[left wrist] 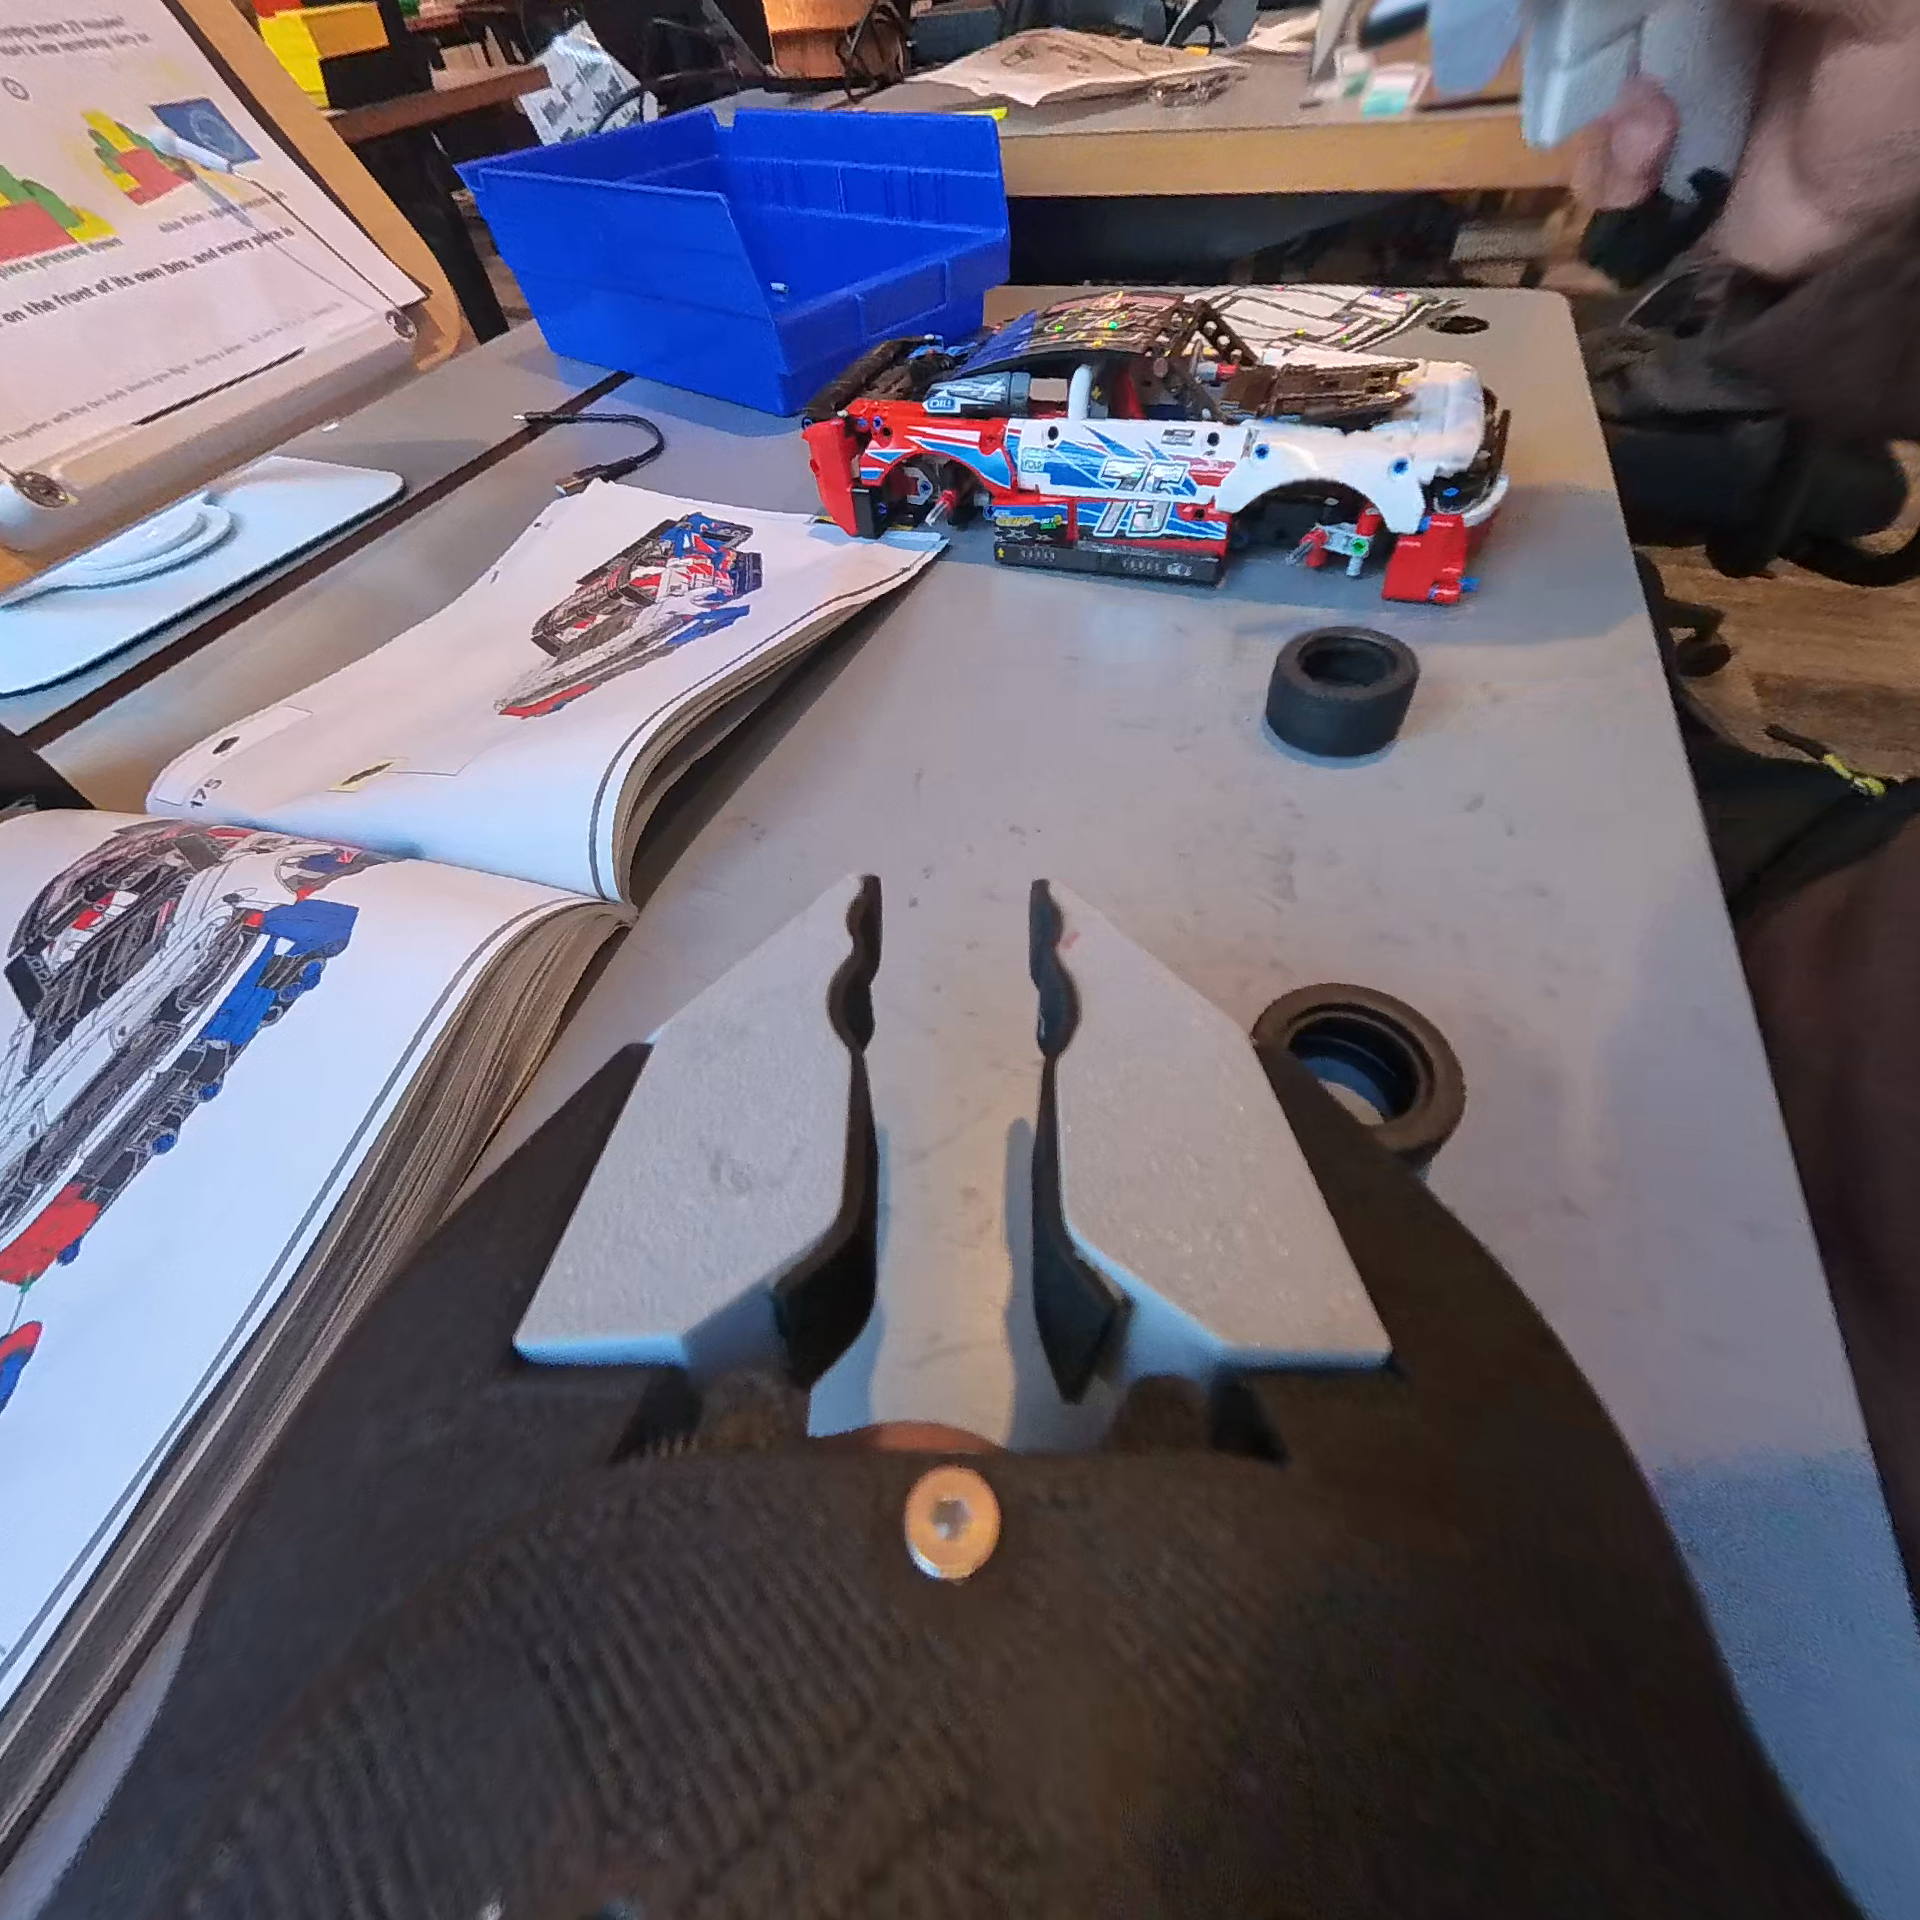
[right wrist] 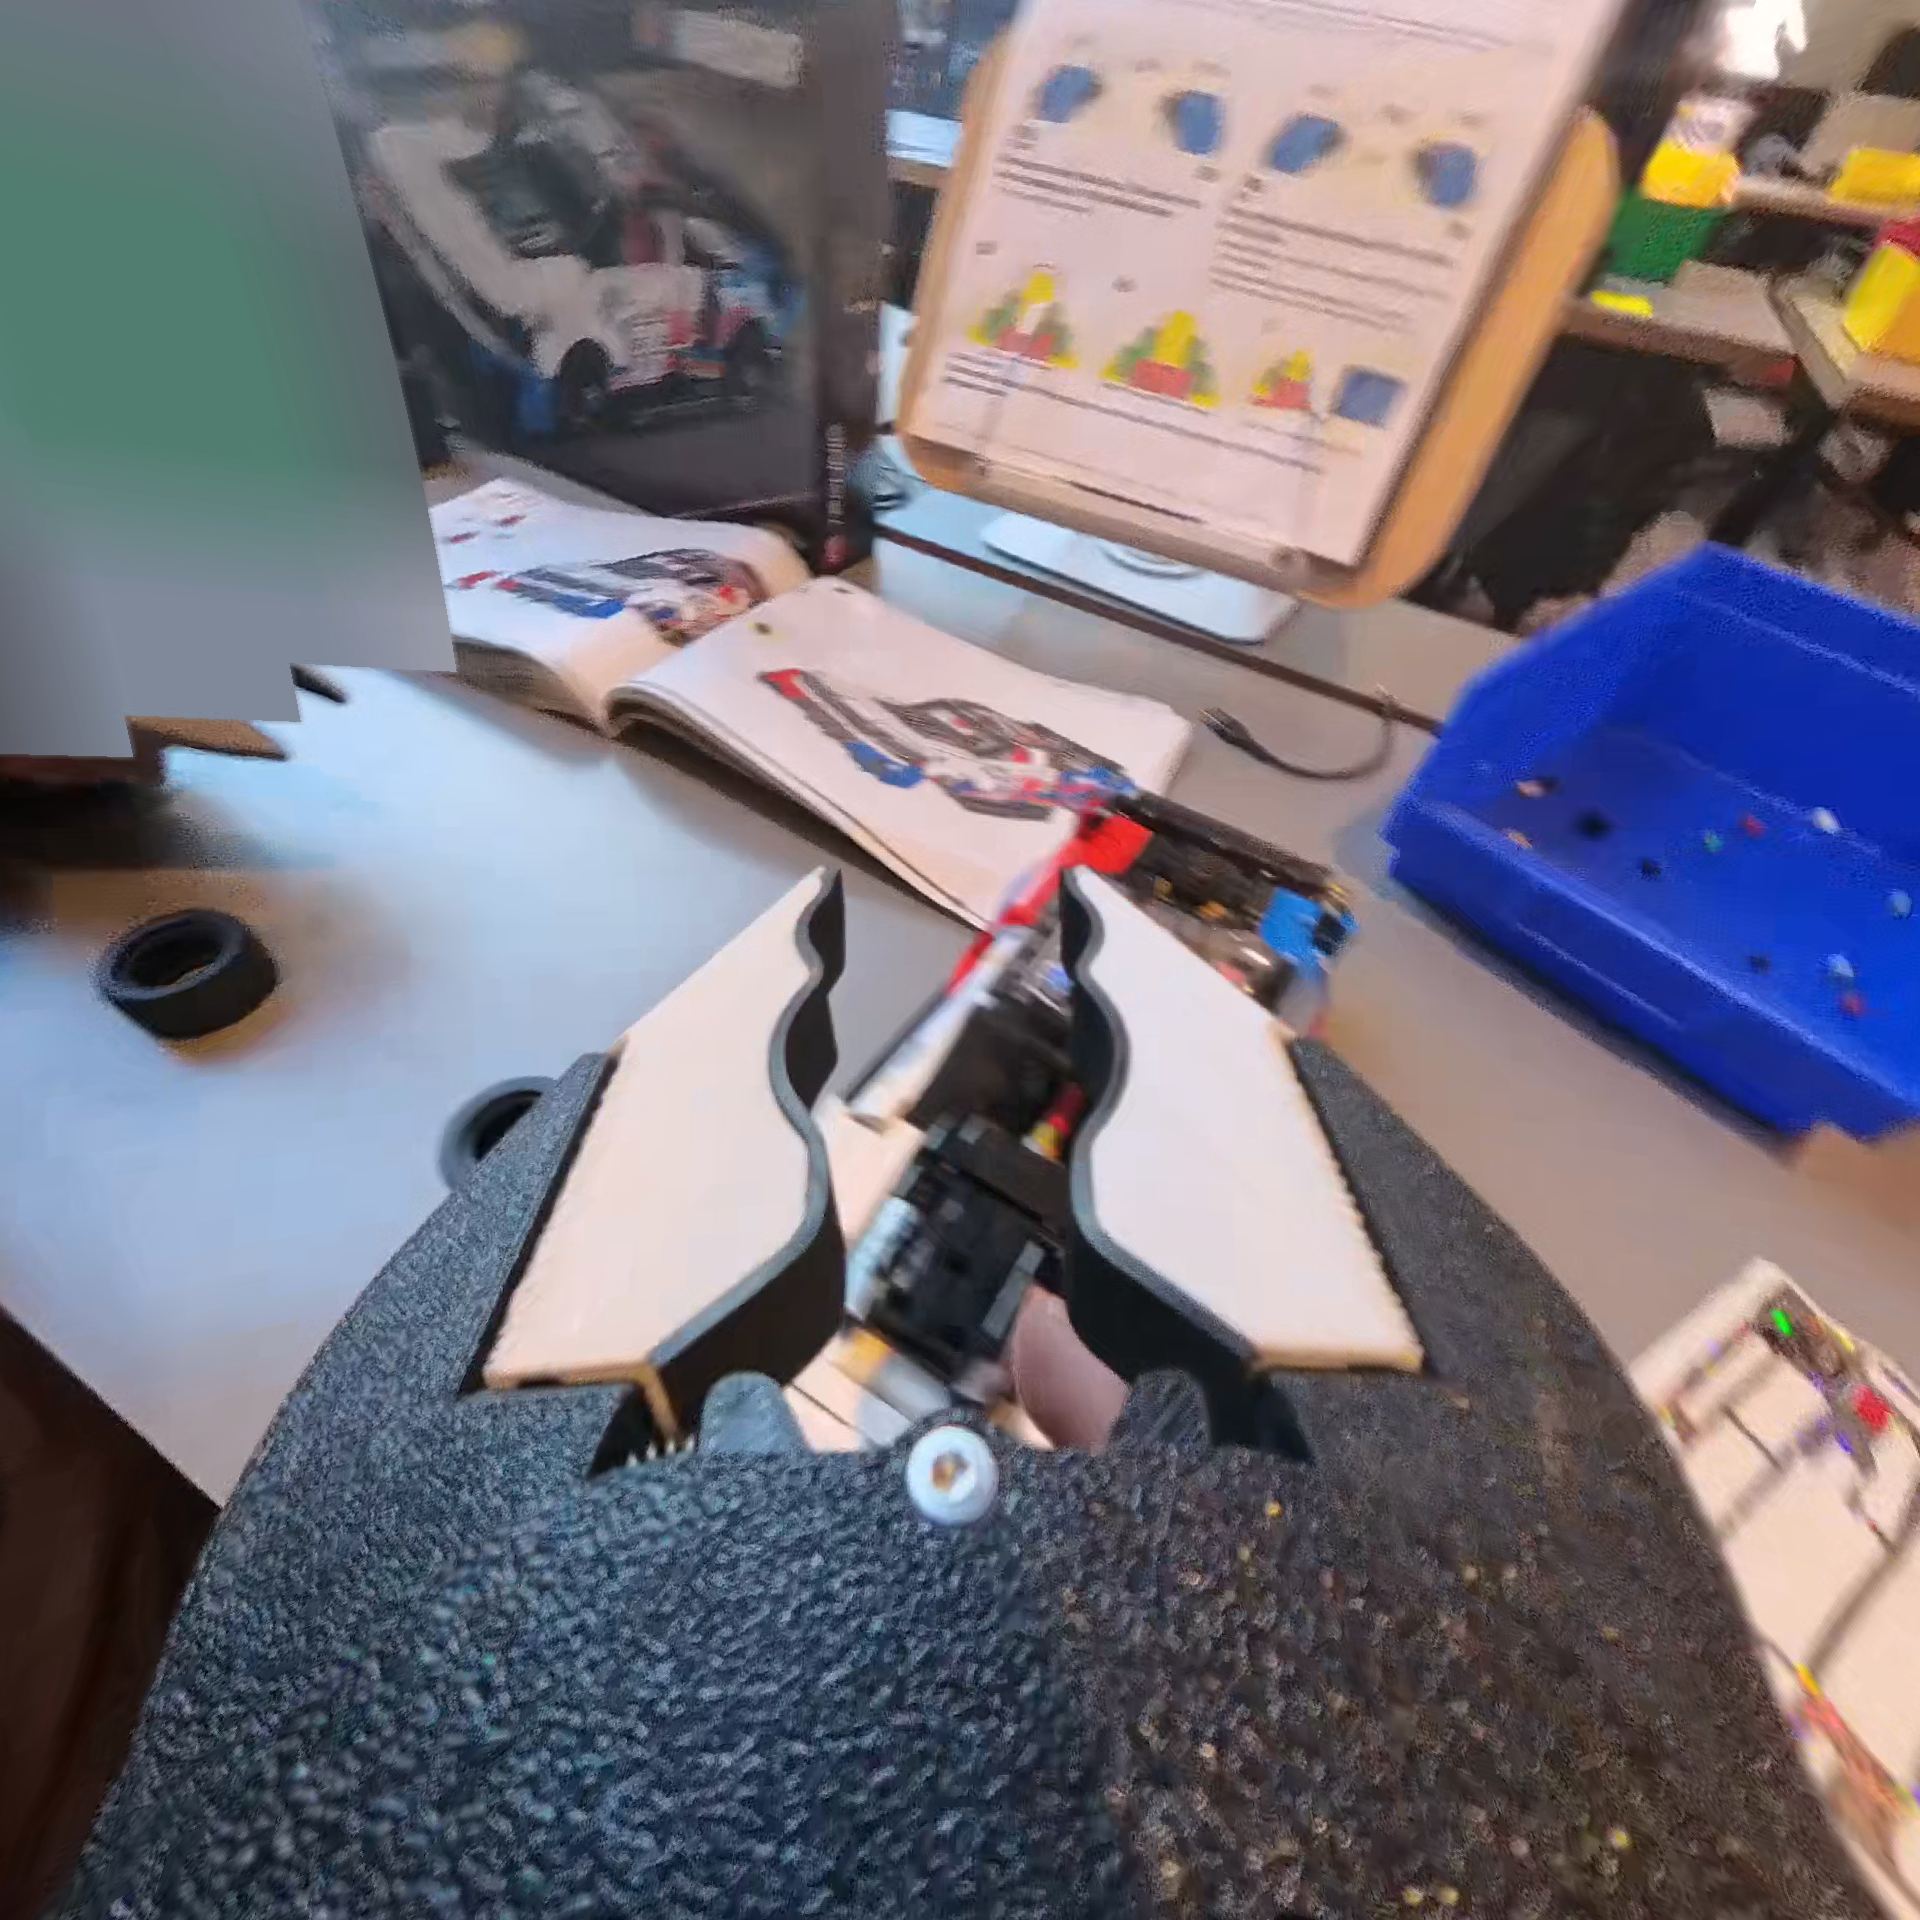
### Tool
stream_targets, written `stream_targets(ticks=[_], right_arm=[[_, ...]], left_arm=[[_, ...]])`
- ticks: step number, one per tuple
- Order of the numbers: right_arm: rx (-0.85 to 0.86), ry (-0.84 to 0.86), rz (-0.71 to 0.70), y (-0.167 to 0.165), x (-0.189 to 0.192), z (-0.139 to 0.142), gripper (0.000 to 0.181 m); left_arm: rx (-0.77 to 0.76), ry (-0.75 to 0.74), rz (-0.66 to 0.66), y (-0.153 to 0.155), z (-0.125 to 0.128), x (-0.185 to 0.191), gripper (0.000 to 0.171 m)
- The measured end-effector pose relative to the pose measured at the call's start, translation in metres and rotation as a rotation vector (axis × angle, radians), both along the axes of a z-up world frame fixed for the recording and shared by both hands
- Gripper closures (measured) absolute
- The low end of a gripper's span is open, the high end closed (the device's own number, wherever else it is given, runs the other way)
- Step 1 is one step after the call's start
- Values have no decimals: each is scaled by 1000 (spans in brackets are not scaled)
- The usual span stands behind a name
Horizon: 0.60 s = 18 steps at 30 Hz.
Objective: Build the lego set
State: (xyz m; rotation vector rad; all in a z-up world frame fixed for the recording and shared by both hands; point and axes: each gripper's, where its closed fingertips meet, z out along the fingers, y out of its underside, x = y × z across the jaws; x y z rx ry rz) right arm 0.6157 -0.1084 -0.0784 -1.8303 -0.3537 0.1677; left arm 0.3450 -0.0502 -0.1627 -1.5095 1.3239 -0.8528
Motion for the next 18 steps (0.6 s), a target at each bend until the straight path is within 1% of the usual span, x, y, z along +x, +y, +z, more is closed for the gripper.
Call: stream_targets(ticks=[3, 5, 7, 10, 13, 14, 16, 17, 18], right_arm=[[-27, 112, -87, -4, 56, -10, 135], [-4, 157, -110, -5, 77, -12, 134], [4, 153, -137, -2, 91, -19, 134], [-34, 162, -125, 4, 100, -36, 133], [-88, 197, -68, 1, 99, -53, 132], [-86, 214, -62, 0, 100, -54, 132], [-78, 244, -61, -3, 103, -56, 132], [-76, 256, -51, -3, 102, -55, 133], [-72, 260, -40, -2, 101, -53, 132]], left_arm=[[32, 27, -9, -2, -3, 3, 145], [72, 41, -32, -7, -4, 6, 145], [129, 39, -37, -11, -3, 7, 145], [193, 45, -30, -14, -3, 7, 146], [183, 62, -26, -12, -6, 8, 145], [172, 65, -8, -9, -6, 8, 145], [128, 79, 137, 14, -7, 5, 148], [93, 67, 168, 21, -5, 8, 142], [61, 39, 151, 22, 2, 17, 140]])
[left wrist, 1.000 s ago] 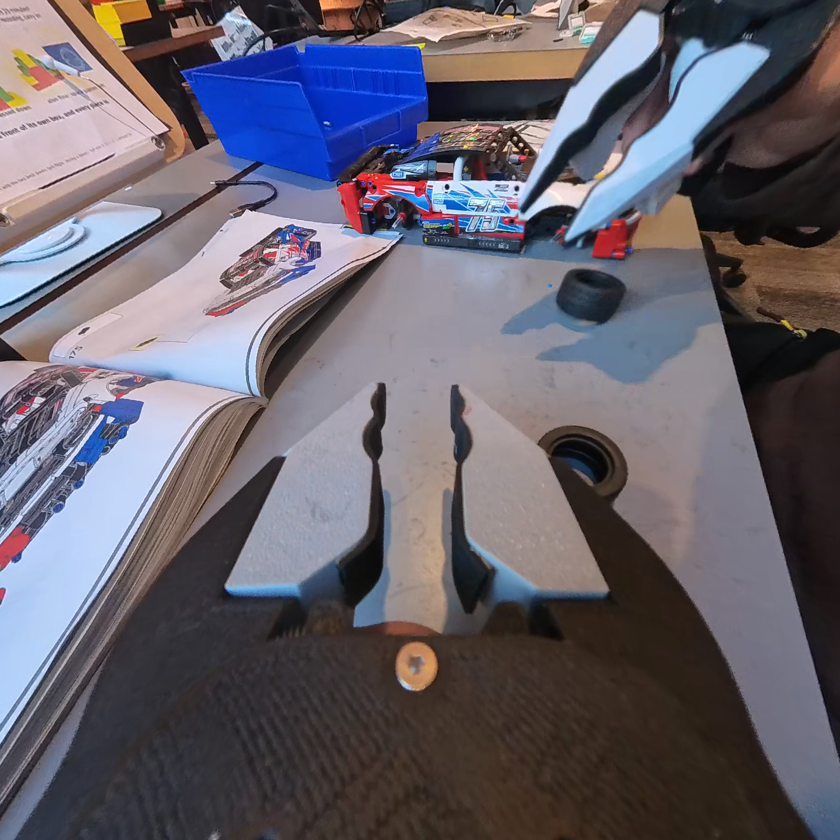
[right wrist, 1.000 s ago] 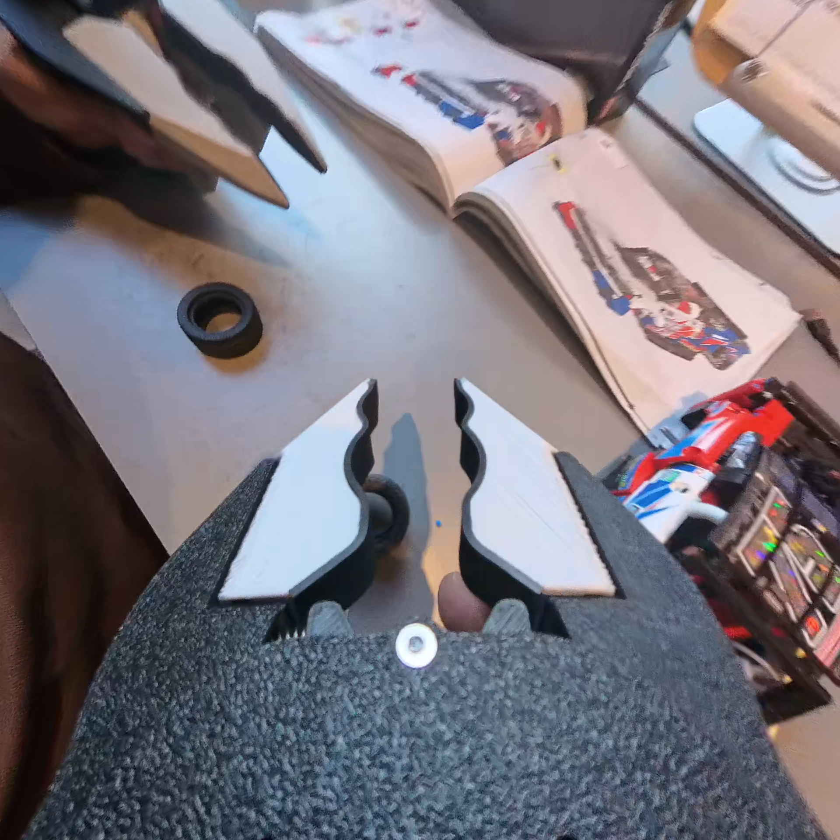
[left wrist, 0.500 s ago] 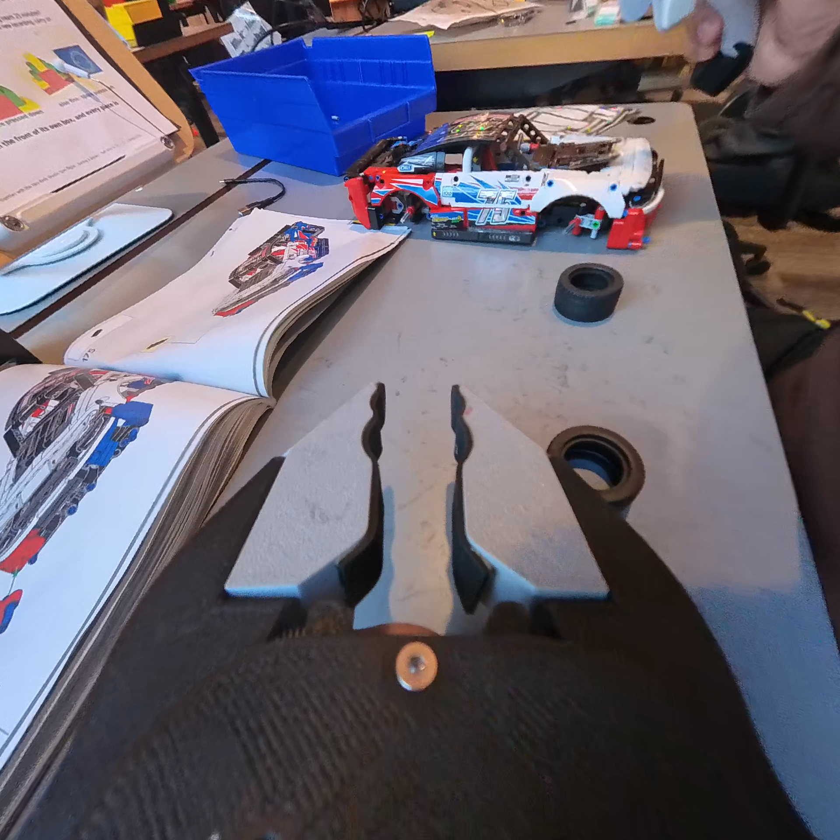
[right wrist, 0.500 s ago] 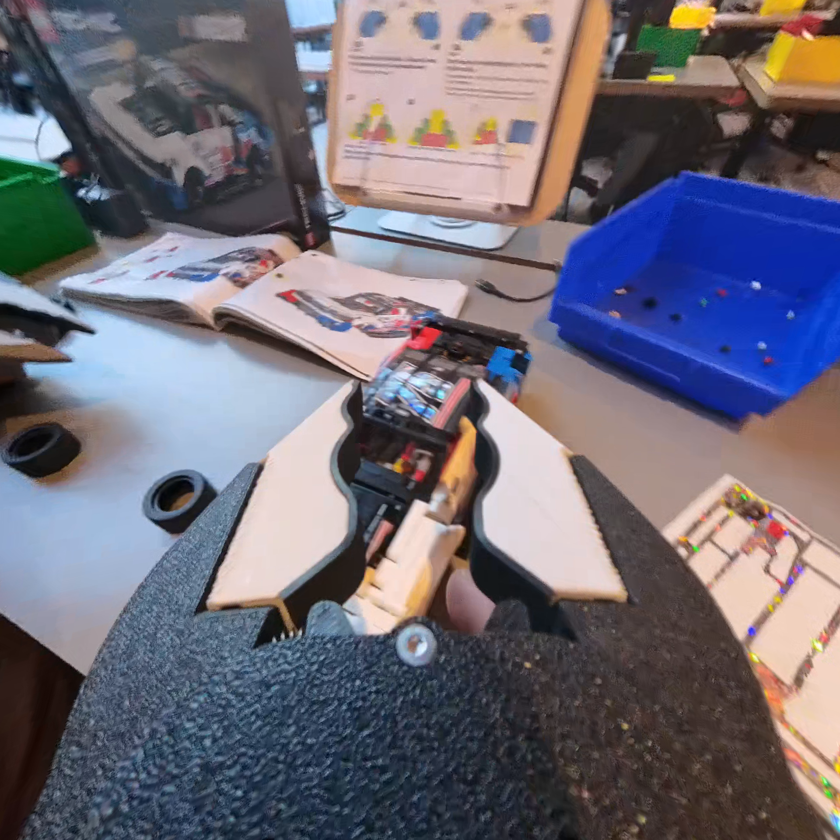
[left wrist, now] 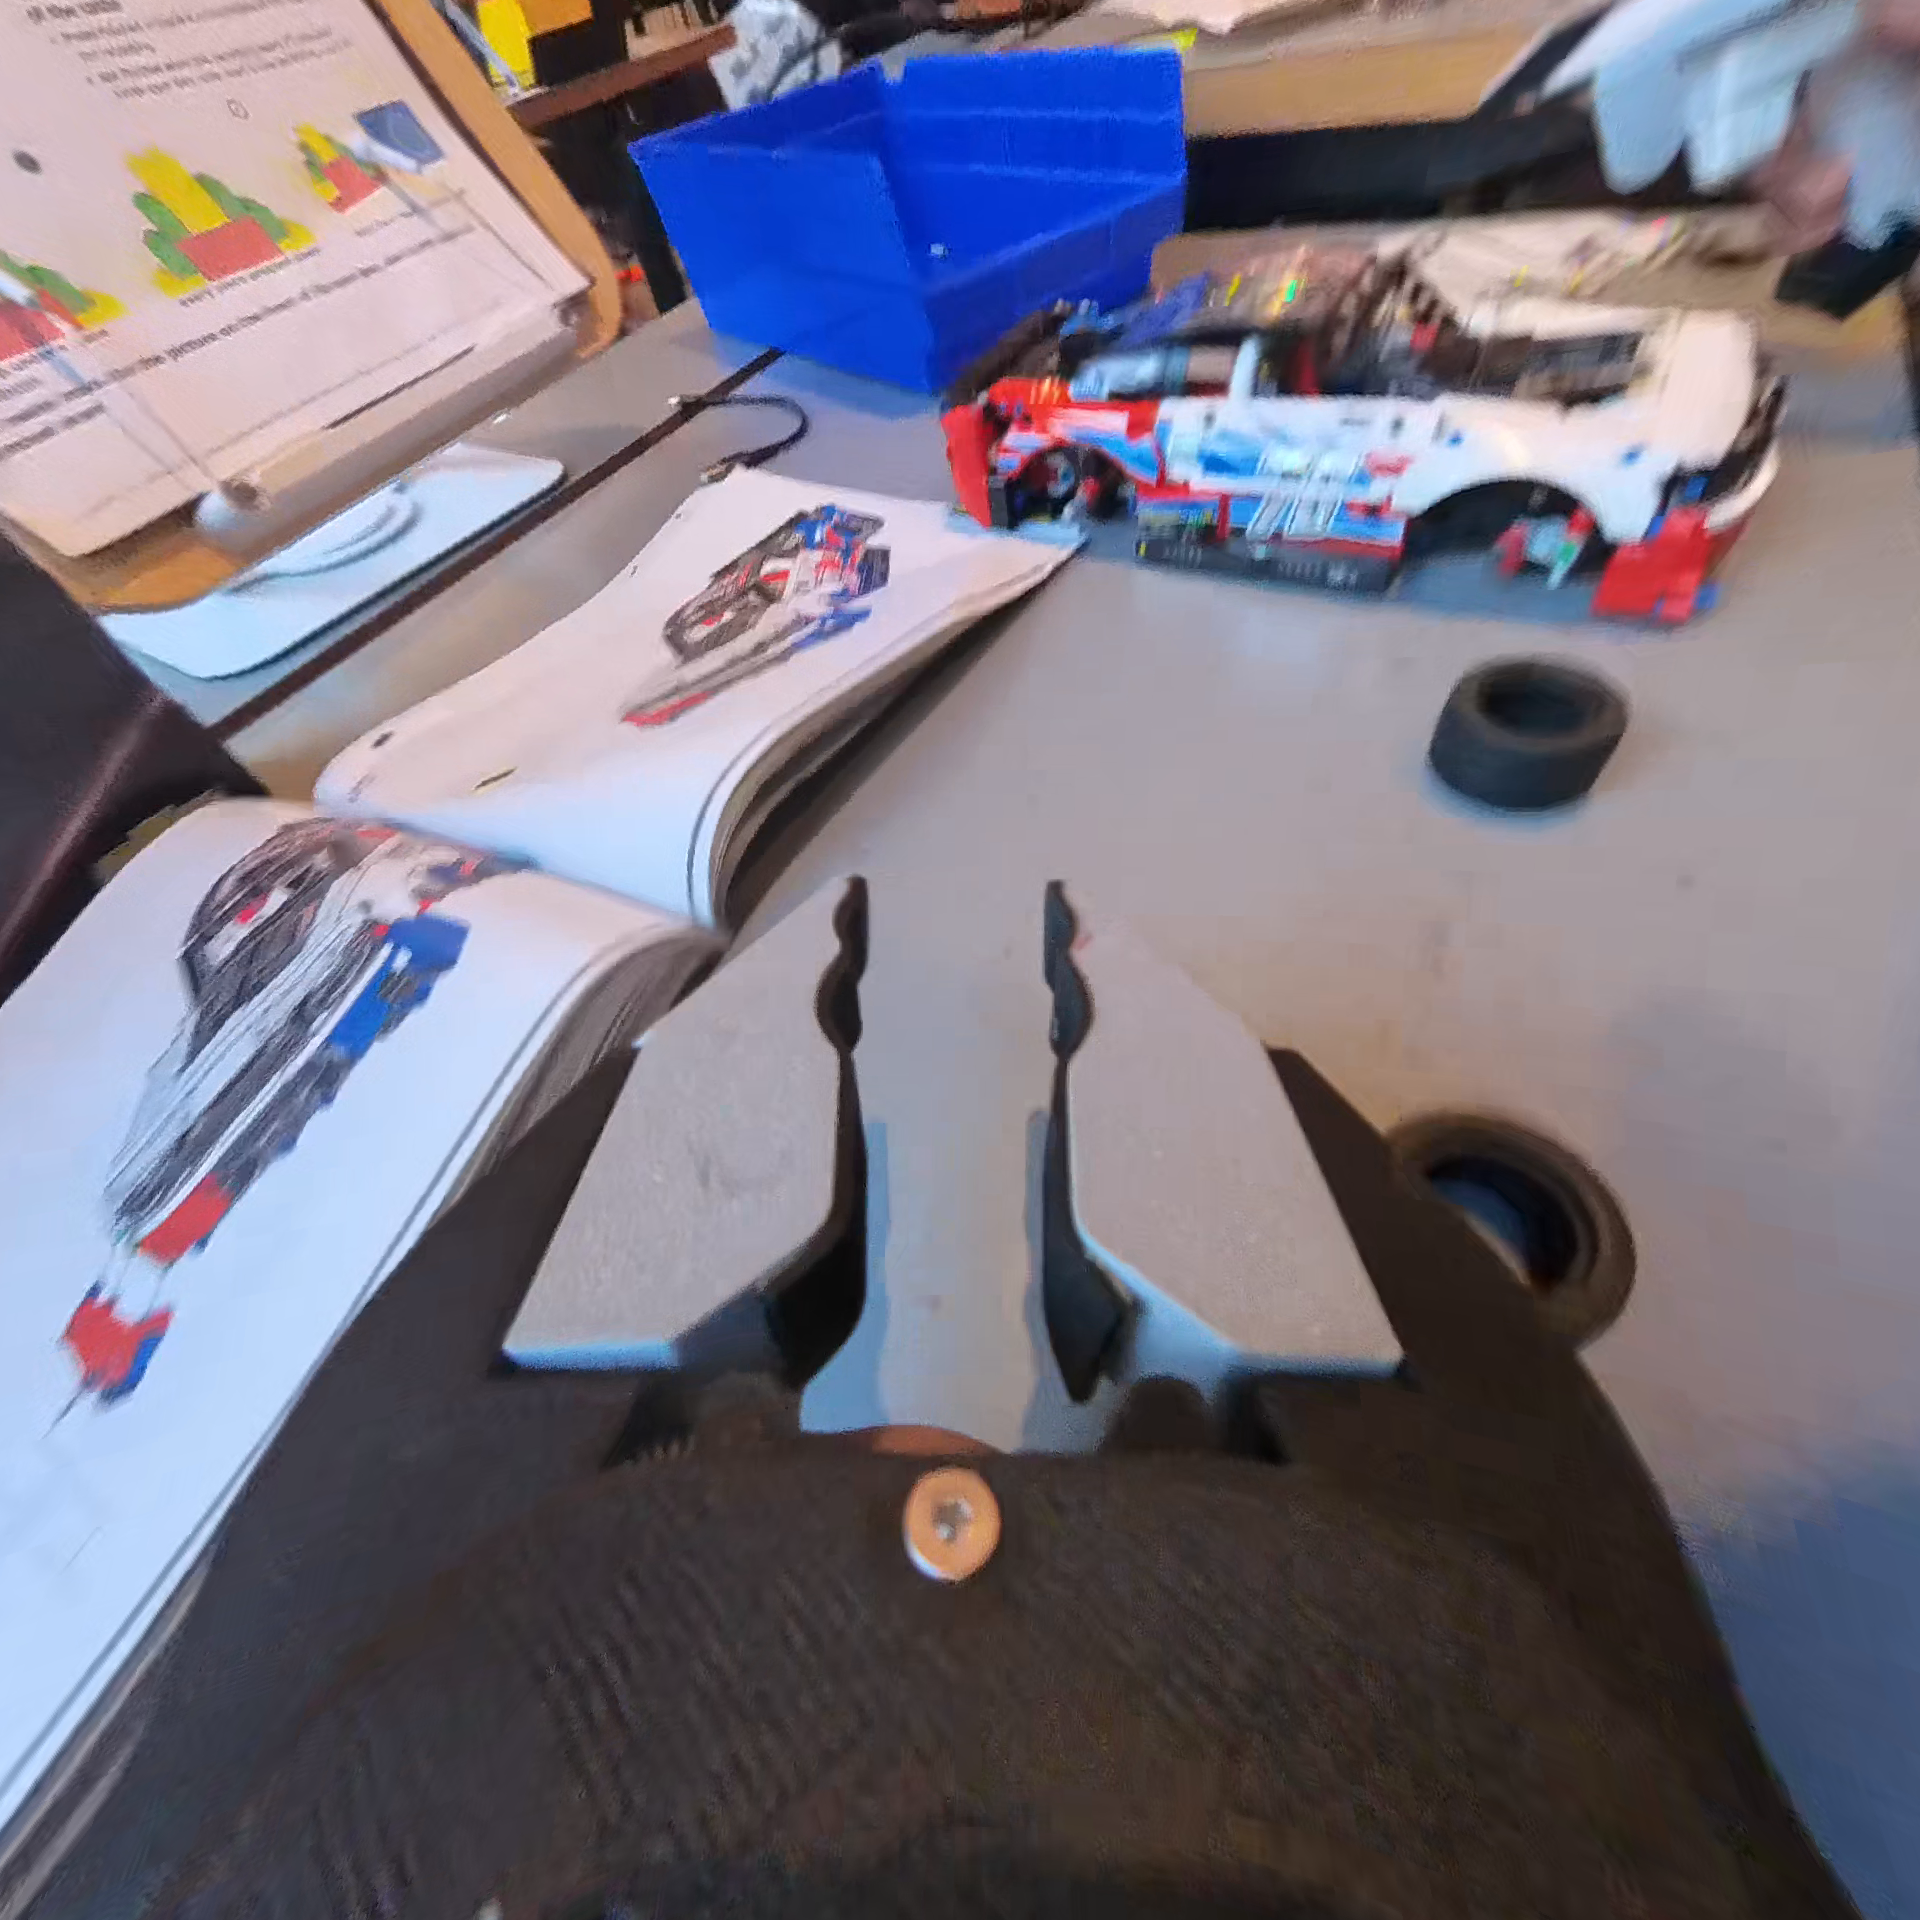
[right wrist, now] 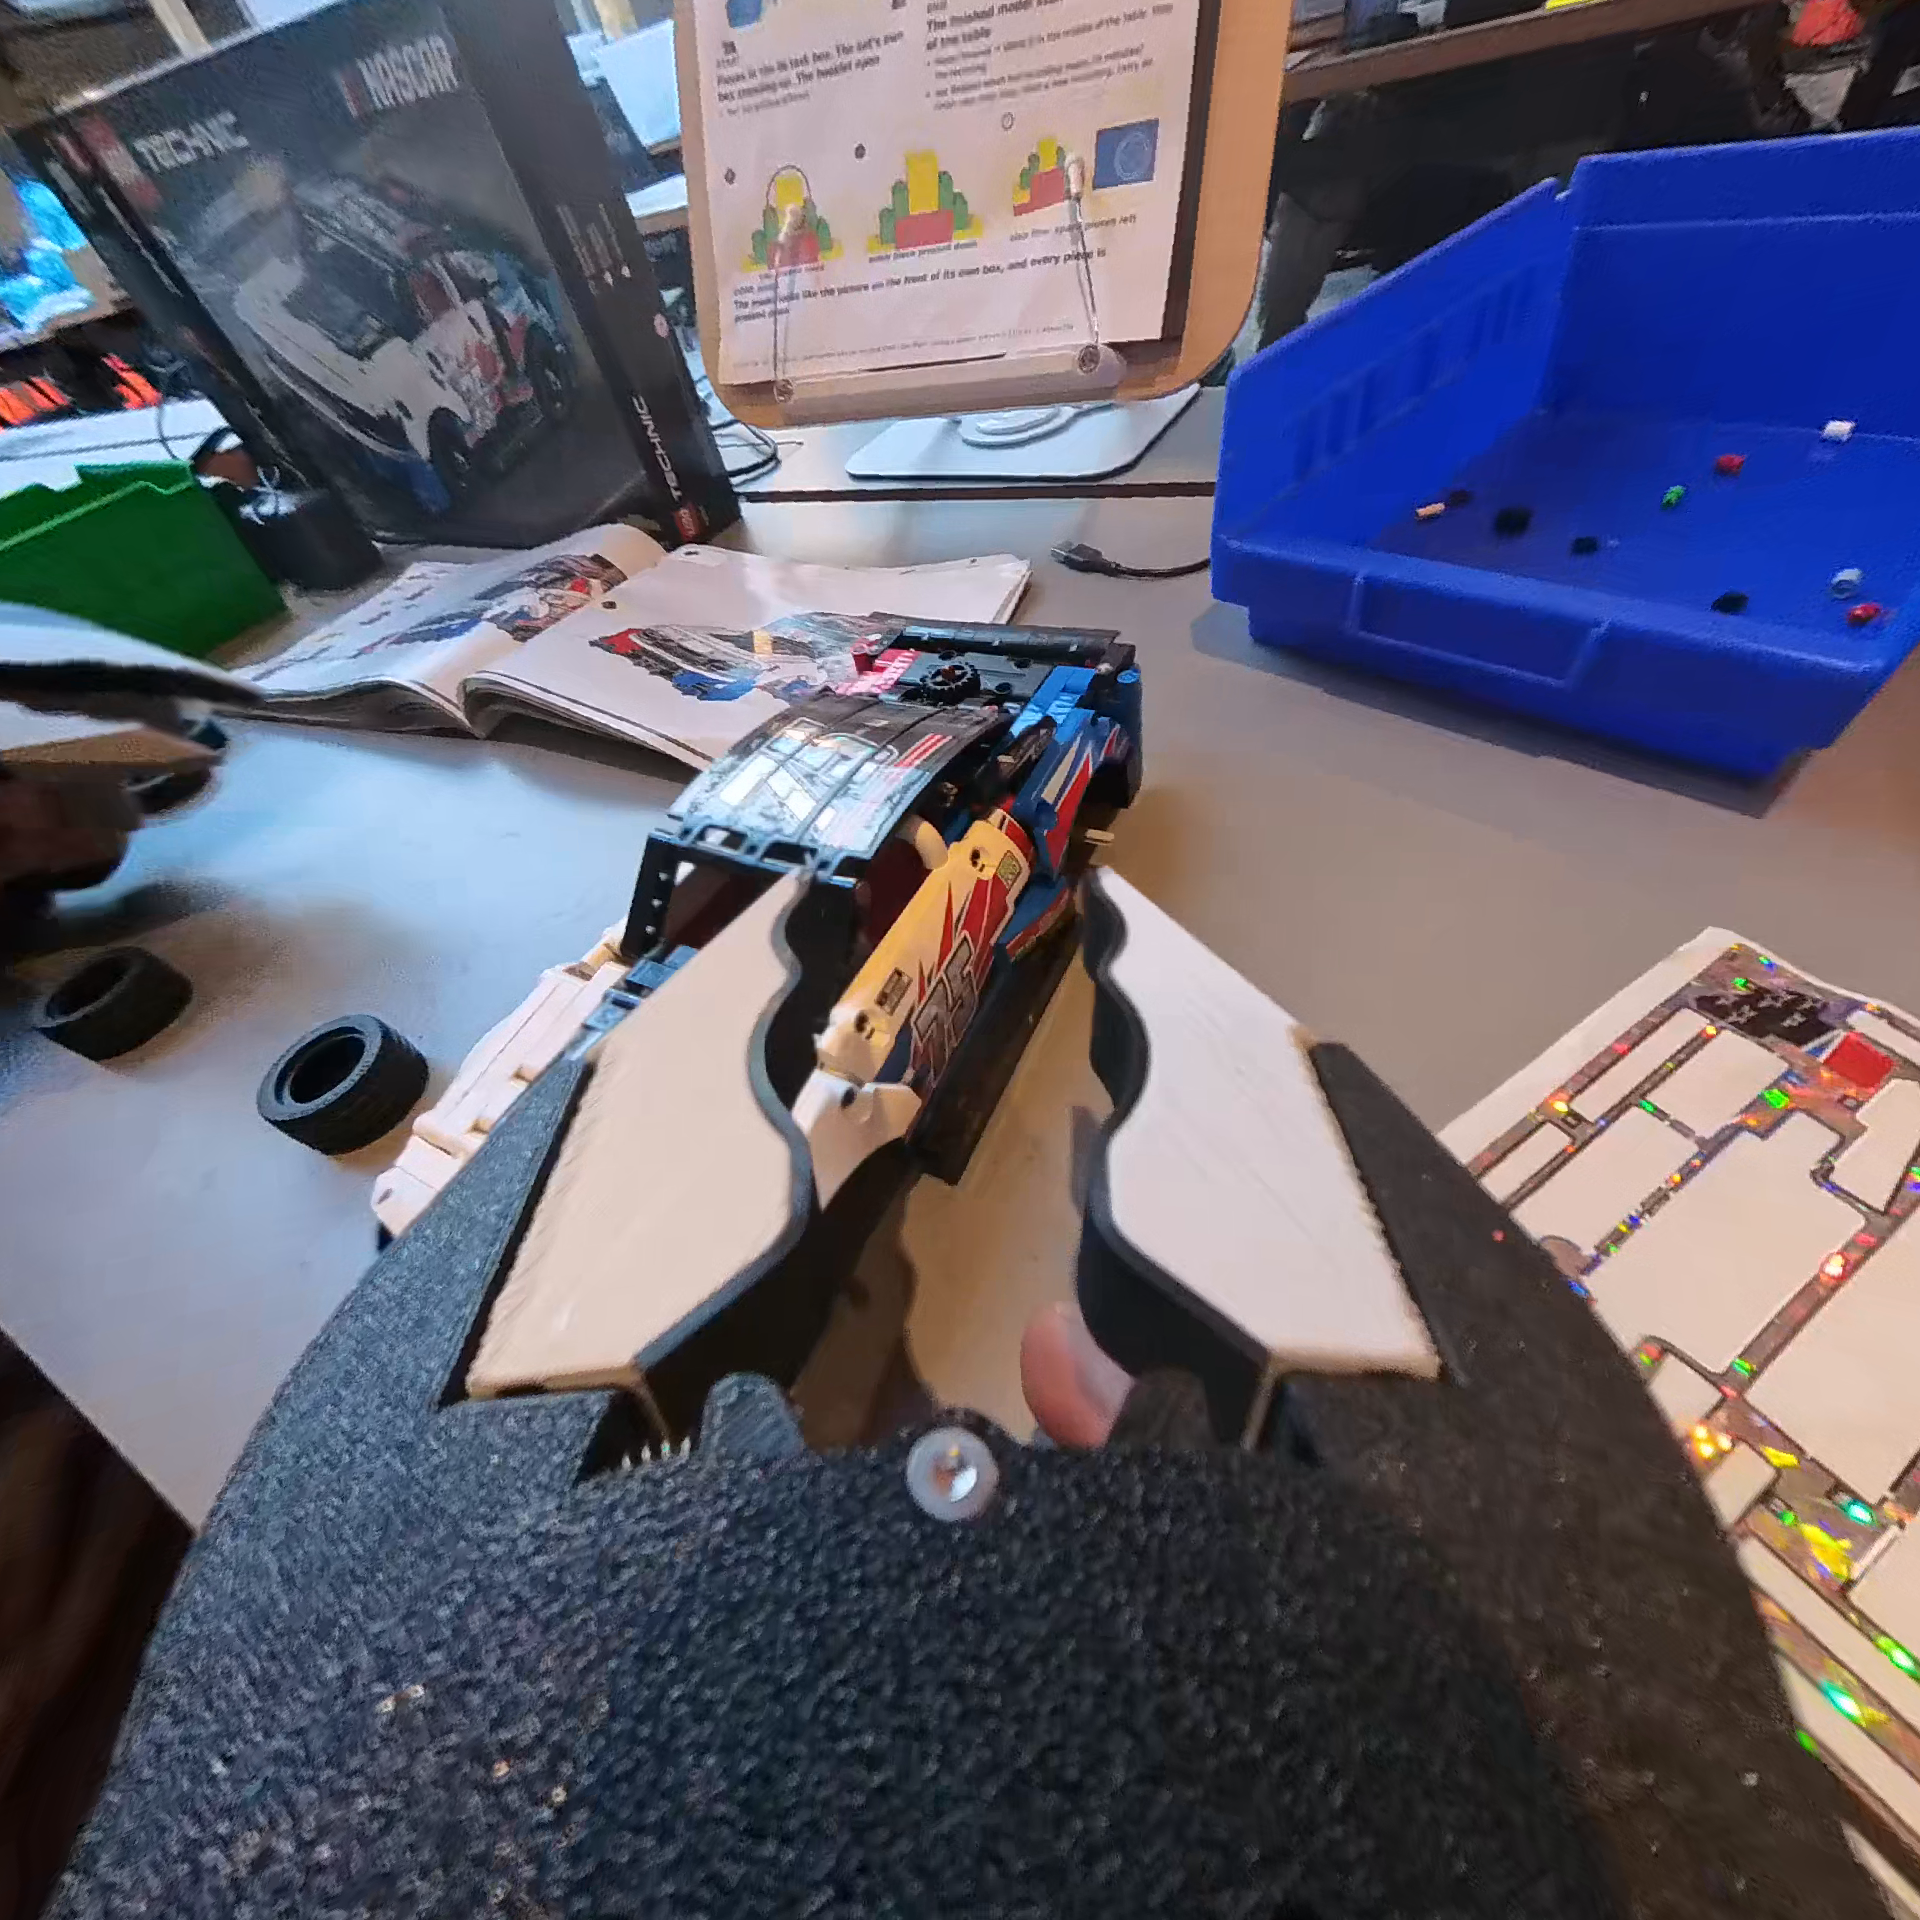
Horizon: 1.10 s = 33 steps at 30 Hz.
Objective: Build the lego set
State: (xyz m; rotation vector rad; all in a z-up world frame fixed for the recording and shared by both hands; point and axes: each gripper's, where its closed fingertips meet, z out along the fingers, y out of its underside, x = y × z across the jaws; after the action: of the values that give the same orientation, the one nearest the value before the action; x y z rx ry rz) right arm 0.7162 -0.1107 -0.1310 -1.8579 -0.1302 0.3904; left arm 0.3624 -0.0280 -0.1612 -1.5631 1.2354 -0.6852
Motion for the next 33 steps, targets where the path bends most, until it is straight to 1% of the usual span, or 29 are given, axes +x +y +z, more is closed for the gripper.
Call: stream_targets(ticks=[1, 2, 3, 4, 6, 8, 10, 13, 14, 15, 16, 18, 19, 20, 22, 24, 27, 30, 33], right_arm=[[8, -5, 4, 1, -1, 3, 133], [16, -14, 6, 3, -2, 6, 133], [23, -20, 15, 5, -4, 9, 134], [28, -19, 32, 8, -9, 11, 135], [14, -24, 78, 11, -20, 8, 136], [-10, -58, 108, 13, -28, 2, 136], [-20, -104, 122, 12, -34, -3, 138], [-18, -135, 138, 6, -37, -6, 140], [-18, -135, 142, 3, -37, -6, 140], [-17, -131, 146, 1, -36, -6, 140], [-16, -126, 150, -2, -36, -5, 140], [-16, -119, 149, -5, -32, -5, 140], [-16, -117, 146, -7, -29, -5, 141], [-16, -115, 141, -8, -27, -5, 141], [-13, -106, 129, -9, -22, -4, 142], [-6, -94, 120, -10, -19, -2, 143], [-10, -101, 109, -12, -15, -2, 143], [-4, -117, 96, -13, -13, 4, 144], [11, -113, 94, -11, -15, 16, 144]], left_arm=[[-34, 9, 9, 7, 4, 11, 138], [-67, 70, 44, 18, 5, 22, 129], [-75, 128, 42, 26, 7, 37, 116], [-51, 165, -4, 30, 10, 56, 112], [45, 202, -63, 45, 12, 92, 121], [80, 272, -94, 61, 2, 120, 121], [28, 376, -132, 69, -21, 139, 114], [-34, 505, -152, 76, -49, 151, 109], [-42, 535, -160, 77, -54, 152, 113], [-40, 555, -161, 78, -56, 153, 120], [-43, 552, -173, 77, -55, 154, 130], [-76, 518, -193, 73, -48, 156, 139], [-90, 516, -194, 73, -45, 155, 152], [-95, 513, -189, 76, -44, 154, 161], [-108, 520, -159, 83, -44, 151, 171], [-116, 516, -135, 88, -44, 149, 171], [-91, 494, -102, 93, -36, 146, 171], [-23, 416, -44, 101, -14, 138, 171], [15, 294, 58, 112, 9, 117, 171]])
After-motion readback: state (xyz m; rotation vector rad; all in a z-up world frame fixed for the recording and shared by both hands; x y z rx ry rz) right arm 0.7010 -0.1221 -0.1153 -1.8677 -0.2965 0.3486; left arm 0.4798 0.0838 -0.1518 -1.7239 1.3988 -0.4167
